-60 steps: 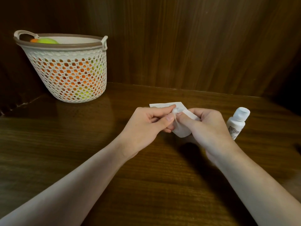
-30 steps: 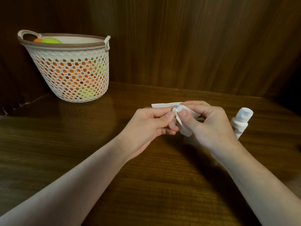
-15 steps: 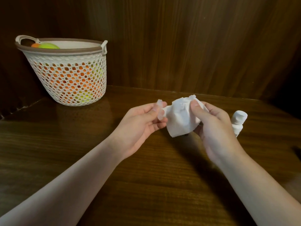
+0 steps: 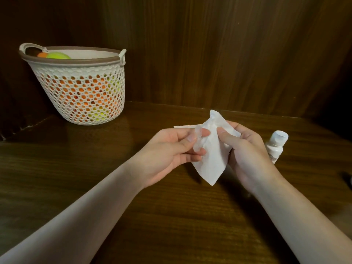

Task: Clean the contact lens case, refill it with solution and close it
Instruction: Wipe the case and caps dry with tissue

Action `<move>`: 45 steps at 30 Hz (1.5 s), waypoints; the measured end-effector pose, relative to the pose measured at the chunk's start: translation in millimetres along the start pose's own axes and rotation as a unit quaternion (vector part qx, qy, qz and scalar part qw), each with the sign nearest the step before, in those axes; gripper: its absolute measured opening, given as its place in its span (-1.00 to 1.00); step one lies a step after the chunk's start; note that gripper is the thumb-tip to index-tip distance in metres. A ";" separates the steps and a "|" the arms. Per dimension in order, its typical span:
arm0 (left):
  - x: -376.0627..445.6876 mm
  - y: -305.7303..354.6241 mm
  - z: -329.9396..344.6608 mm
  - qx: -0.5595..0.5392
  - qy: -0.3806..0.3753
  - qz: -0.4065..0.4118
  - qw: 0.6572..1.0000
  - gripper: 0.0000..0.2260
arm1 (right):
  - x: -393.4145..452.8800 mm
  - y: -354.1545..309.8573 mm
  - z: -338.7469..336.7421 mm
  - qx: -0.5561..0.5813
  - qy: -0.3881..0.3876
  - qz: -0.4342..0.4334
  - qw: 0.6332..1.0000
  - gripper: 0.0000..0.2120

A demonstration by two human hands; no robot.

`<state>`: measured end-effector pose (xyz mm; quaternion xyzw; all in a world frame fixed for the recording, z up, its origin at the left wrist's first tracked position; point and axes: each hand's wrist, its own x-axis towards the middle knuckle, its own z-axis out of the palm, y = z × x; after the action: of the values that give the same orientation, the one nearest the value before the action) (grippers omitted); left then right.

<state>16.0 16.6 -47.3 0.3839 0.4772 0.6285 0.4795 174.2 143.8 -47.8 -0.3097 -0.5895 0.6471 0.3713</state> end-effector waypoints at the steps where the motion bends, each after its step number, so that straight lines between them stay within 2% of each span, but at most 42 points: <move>1: 0.9 -0.5 0.5 0.013 0.012 0.003 1.000 -0.75 | -0.3 -0.7 0.7 -0.006 0.014 -0.010 1.000 -0.86; 5: 2.4 -0.7 0.3 0.048 0.020 0.027 0.998 -0.80 | -1.0 -2.0 3.5 -0.054 0.064 -0.060 0.995 -0.90; 8: 2.0 -1.9 -1.6 0.078 -0.006 0.017 0.997 -0.70 | -4.2 -5.9 2.6 -0.060 0.040 -0.036 0.997 -0.67; 9: 1.5 -2.3 -2.3 0.076 -0.021 0.006 0.997 -0.64 | -4.4 -6.3 1.8 -0.068 0.024 -0.028 0.997 -0.65; 13: -0.3 -2.2 -2.4 0.063 -0.053 -0.004 0.997 -0.58 | -4.8 -6.0 1.1 -0.073 -0.008 -0.011 0.997 -0.75; 16: 0.5 -2.1 -3.5 0.049 -0.052 -0.002 0.997 -0.57 | -2.6 -4.5 0.3 -0.054 0.012 -0.016 0.998 -0.75; 18: 1.1 -1.7 -5.8 0.037 -0.044 -0.004 0.998 -0.63 | -0.8 -3.6 -0.3 -0.060 0.029 -0.028 0.997 -0.76; 22: 0.8 -0.7 -7.7 0.011 -0.018 0.008 1.000 -0.66 | 2.8 1.1 -2.9 -0.132 0.059 -0.072 0.987 -0.73; 25: 1.4 1.7 -8.2 -0.002 0.031 0.027 0.999 -0.62 | 5.4 3.5 -3.2 -0.177 0.110 -0.091 0.974 -0.77; 28: 3.7 2.8 -9.5 0.038 0.083 0.039 0.995 -0.61 | 5.4 2.0 -3.4 -0.212 0.152 -0.142 0.955 -0.82; 31: 3.4 -0.9 -8.0 0.076 0.080 0.042 0.993 -0.71 | 1.3 0.6 -2.6 -0.221 0.157 -0.194 0.943 -0.93; 33: 3.6 -5.9 -6.8 0.130 0.077 0.040 0.988 -0.76 | -4.2 -1.6 0.1 -0.236 0.159 -0.256 0.924 -0.92; 35: 4.1 -10.7 -5.2 0.148 0.068 0.029 0.986 -0.75 | -10.5 -3.2 4.1 -0.266 0.126 -0.331 0.897 -0.84; 37: 4.5 -14.2 -3.1 0.122 0.054 0.008 0.991 -0.77 | -14.4 -1.4 7.8 -0.303 0.069 -0.359 0.880 -0.82; 40: 5.0 -16.6 -2.1 0.083 0.048 -0.010 0.995 -0.79 | -13.1 5.9 10.7 -0.374 -0.011 -0.338 0.863 -0.82; 45: 6.5 -11.0 -6.9 0.058 0.071 -0.024 0.996 -0.67 | -10.3 8.9 10.0 -0.407 -0.104 -0.290 0.860 -0.69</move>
<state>10.5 22.3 -59.5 0.3541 0.5544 0.6141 0.4361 170.3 129.5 -55.9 -0.1794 -0.8988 0.2404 0.3198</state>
